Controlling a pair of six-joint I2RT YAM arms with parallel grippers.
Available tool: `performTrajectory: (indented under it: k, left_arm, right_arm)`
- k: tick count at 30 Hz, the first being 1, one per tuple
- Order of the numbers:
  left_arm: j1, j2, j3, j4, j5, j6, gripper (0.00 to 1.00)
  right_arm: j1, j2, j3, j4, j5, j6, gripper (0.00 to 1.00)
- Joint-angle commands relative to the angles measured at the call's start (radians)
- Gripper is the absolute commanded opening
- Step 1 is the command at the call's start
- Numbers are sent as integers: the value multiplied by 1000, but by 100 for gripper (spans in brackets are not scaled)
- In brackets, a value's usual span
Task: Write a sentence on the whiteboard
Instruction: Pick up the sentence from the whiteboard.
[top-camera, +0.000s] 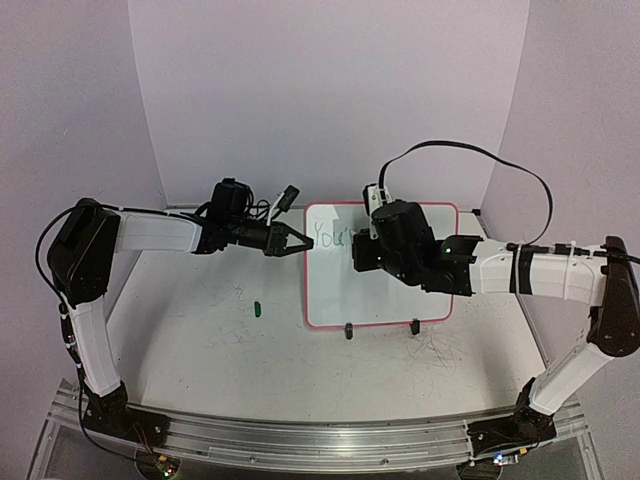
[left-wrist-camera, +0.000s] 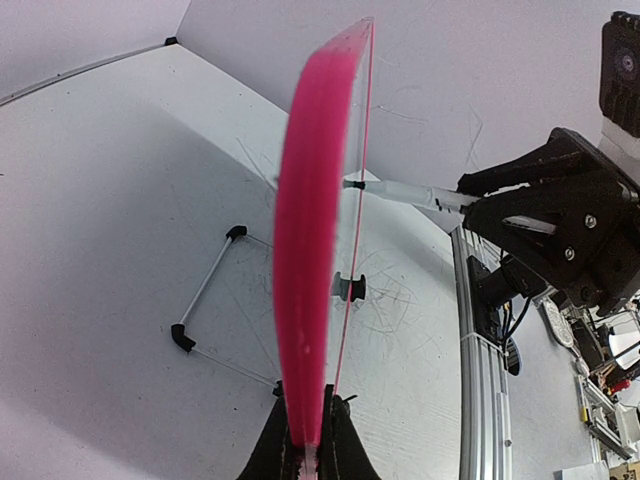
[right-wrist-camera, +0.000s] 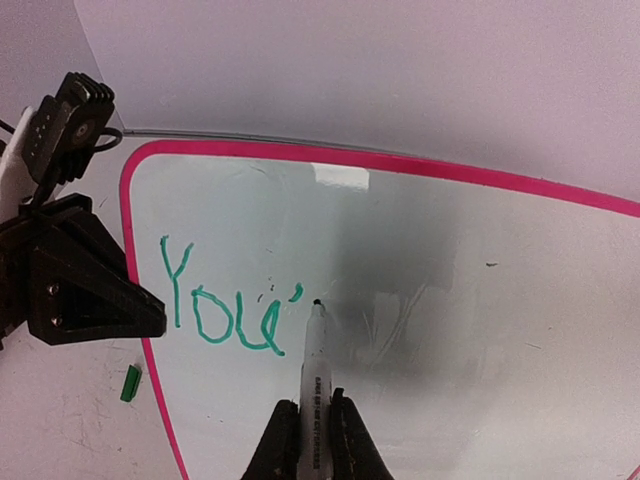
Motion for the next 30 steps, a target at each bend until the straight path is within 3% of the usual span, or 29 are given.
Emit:
performTrajectory:
  k: [1,30]
  left_arm:
    - [-1,-28,-11,-31,-65,33,0]
    - [-1,-21,-4,-31,-67,21,0]
  right_arm:
    - [-5,-2,-1,-4,31,26,0]
    - [0,-13,-67,-22,-3,88,0]
